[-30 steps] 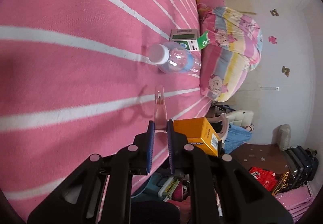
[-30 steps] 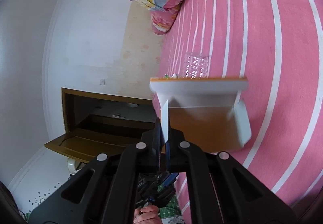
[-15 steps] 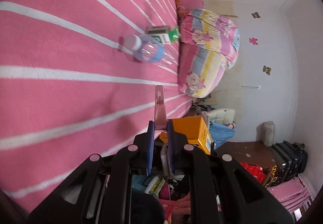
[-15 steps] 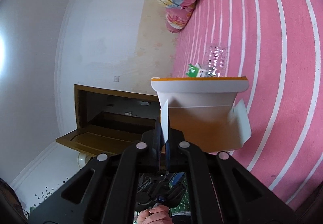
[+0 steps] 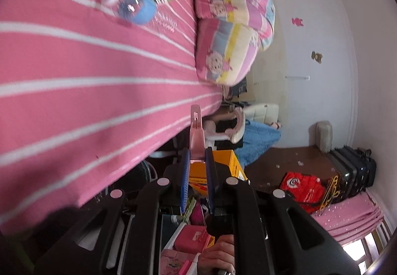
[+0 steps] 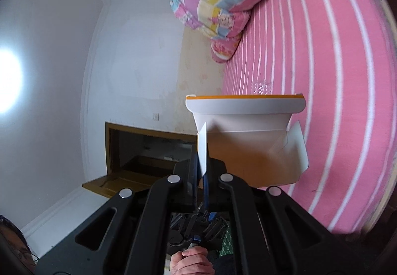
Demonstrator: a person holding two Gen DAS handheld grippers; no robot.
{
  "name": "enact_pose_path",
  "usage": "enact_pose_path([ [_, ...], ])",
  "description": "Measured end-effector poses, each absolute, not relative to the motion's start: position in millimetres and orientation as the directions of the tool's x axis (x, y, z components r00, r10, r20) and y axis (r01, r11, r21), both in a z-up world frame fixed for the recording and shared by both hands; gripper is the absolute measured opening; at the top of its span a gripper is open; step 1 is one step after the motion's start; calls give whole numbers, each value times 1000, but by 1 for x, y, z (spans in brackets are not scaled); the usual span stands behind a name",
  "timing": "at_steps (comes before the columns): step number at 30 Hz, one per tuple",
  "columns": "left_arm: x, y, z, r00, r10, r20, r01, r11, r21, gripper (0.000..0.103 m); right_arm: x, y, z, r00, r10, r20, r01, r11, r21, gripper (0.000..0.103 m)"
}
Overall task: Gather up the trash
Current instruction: 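Carry the orange box and pink clip with both tools to the trash bin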
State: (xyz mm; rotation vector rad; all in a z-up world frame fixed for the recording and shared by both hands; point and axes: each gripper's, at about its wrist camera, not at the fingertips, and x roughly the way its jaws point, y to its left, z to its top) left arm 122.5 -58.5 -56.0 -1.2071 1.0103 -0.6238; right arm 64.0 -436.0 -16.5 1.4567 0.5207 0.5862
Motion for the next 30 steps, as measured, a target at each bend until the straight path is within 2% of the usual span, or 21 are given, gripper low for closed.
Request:
enact_pose_path([
  [14, 119, -186, -78, 253, -884, -393, -89, 383, -919, 12, -19, -542, -62, 859, 512, -8, 24, -25, 999, 4],
  [23, 127, -263, -120, 115, -854, -507, -85, 500, -862, 12, -51, -586, -116, 899, 427, -95, 131, -54, 990, 4],
  [30, 138, -316, -164, 17, -802, -596, -72, 594, -801, 12, -63, -614, -164, 909, 365, -203, 246, -74, 967, 5],
])
